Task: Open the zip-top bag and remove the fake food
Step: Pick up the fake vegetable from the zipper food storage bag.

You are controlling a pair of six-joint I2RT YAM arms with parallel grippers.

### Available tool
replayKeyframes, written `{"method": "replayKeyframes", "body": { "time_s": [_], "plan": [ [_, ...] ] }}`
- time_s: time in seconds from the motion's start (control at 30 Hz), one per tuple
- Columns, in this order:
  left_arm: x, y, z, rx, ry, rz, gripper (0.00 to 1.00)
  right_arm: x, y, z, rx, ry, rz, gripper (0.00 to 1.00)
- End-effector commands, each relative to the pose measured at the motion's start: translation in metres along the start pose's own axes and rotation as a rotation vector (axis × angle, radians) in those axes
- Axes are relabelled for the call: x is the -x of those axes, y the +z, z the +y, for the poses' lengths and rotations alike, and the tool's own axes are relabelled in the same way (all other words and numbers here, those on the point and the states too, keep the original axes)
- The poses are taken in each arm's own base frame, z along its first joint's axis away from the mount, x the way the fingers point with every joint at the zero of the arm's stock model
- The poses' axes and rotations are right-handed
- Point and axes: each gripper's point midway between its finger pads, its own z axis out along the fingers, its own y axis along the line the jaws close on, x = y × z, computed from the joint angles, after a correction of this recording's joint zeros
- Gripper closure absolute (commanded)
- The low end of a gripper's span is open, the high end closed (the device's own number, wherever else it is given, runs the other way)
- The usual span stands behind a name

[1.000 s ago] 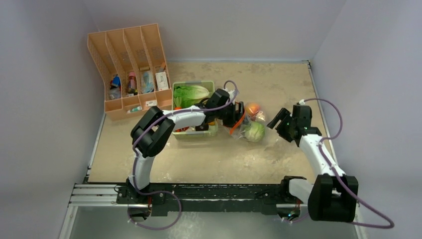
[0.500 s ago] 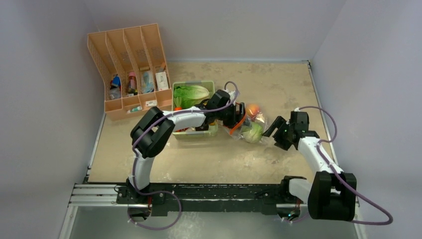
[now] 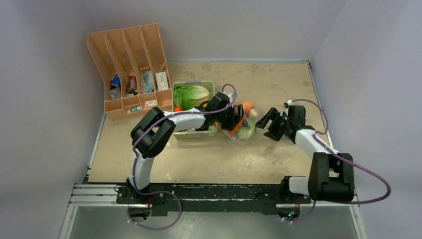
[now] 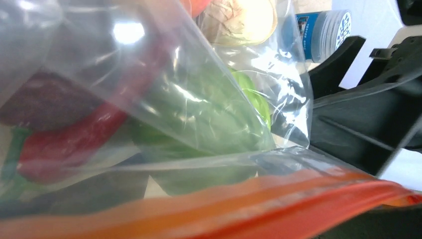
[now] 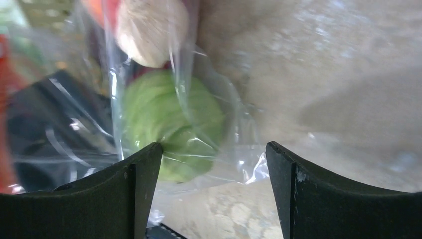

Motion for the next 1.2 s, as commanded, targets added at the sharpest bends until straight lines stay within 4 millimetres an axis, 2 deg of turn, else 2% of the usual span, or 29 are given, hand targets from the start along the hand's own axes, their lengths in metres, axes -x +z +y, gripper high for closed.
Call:
{"method": "replayKeyframes", "body": {
  "time_s": [0.0,0.07,0.17,0.23,0.43,0.53,0.6,0.7,0.77,0.8,0.9,1.0,1.17],
  "plan": [
    [-0.006,0.000,-0.043,-0.132,0.019,0.000,0.23,0.007,0.002,0.061,0.300,0.028,0.019,0.20],
    [-0.009,0.004,-0.044,-0.132,0.018,0.005,0.23,0.004,0.009,0.058,0.297,0.049,0.045,0.21],
    [-0.006,0.002,-0.040,-0.106,0.020,-0.020,0.23,0.017,0.014,0.030,0.113,0.031,-0.015,0.21],
    [-0.002,-0.001,-0.034,-0.064,0.027,-0.041,0.23,0.023,0.003,0.022,0.029,0.004,-0.053,0.20],
    [0.002,-0.002,-0.030,-0.030,0.024,-0.061,0.23,0.066,-0.048,-0.004,-0.248,-0.051,-0.317,0.16],
    [0.006,-0.005,-0.032,-0.029,0.029,-0.075,0.23,0.071,-0.061,-0.023,-0.365,-0.055,-0.364,0.14],
    [0.008,-0.007,-0.034,-0.026,0.035,-0.082,0.23,0.065,-0.060,-0.029,-0.380,-0.062,-0.341,0.16],
    [0.011,-0.009,-0.036,-0.026,0.039,-0.100,0.23,0.039,-0.042,-0.025,-0.295,-0.079,-0.221,0.23],
    [0.013,-0.009,-0.039,-0.039,0.036,-0.102,0.23,0.030,-0.031,-0.028,-0.266,-0.099,-0.173,0.26],
    [0.013,-0.009,-0.041,-0.047,0.034,-0.102,0.22,0.019,-0.023,-0.029,-0.232,-0.102,-0.129,0.28],
    [0.013,-0.008,-0.047,-0.086,0.019,-0.098,0.22,-0.003,-0.007,-0.018,-0.095,-0.120,-0.047,0.38],
    [0.009,-0.001,-0.055,-0.143,-0.015,-0.093,0.22,-0.013,0.000,-0.006,0.006,-0.148,0.000,0.43],
    [0.003,0.001,-0.067,-0.244,-0.074,-0.099,0.22,-0.013,0.006,0.001,0.055,-0.147,0.021,0.41]
  ]
}}
